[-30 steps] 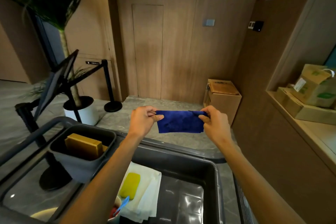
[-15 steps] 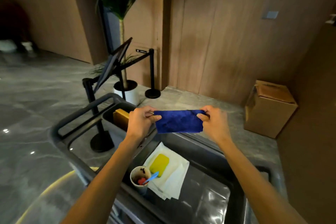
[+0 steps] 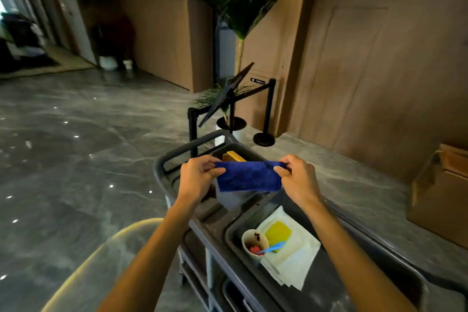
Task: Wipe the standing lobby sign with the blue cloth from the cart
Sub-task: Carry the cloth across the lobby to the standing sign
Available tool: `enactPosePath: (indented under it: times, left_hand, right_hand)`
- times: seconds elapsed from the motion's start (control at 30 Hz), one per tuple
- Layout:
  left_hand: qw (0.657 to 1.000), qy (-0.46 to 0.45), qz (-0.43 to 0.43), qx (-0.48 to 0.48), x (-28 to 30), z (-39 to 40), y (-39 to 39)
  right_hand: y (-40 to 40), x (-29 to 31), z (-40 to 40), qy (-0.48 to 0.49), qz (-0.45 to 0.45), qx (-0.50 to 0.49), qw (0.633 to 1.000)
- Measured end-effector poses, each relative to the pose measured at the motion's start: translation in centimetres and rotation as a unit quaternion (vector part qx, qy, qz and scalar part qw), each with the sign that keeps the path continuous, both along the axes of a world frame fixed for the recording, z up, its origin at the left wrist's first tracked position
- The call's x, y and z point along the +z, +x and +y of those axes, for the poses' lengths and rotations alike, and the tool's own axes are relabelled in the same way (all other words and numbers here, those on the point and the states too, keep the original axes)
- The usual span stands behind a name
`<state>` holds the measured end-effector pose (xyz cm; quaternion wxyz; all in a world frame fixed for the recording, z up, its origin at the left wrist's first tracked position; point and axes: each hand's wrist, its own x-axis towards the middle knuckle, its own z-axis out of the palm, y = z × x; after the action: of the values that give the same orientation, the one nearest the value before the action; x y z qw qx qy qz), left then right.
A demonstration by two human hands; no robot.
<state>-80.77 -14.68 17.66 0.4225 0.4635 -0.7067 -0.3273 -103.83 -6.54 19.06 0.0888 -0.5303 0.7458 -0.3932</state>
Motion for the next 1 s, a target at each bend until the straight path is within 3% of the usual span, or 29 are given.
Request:
enactPosePath:
  times: [0.67, 1.0]
  left_hand:
    - [0.976, 0.021, 0.025, 0.214, -2.5, 5.3, 33.0]
    - [0.937, 0.032, 0.045, 0.346, -4.2, 12.9, 45.6]
  right_hand:
    - [31.7, -2.8, -4.5, 0.033, -0.001, 0.22, 0.975]
    - [45.8, -4.1, -3.9, 0.043, 0.0, 0.352, 0.935]
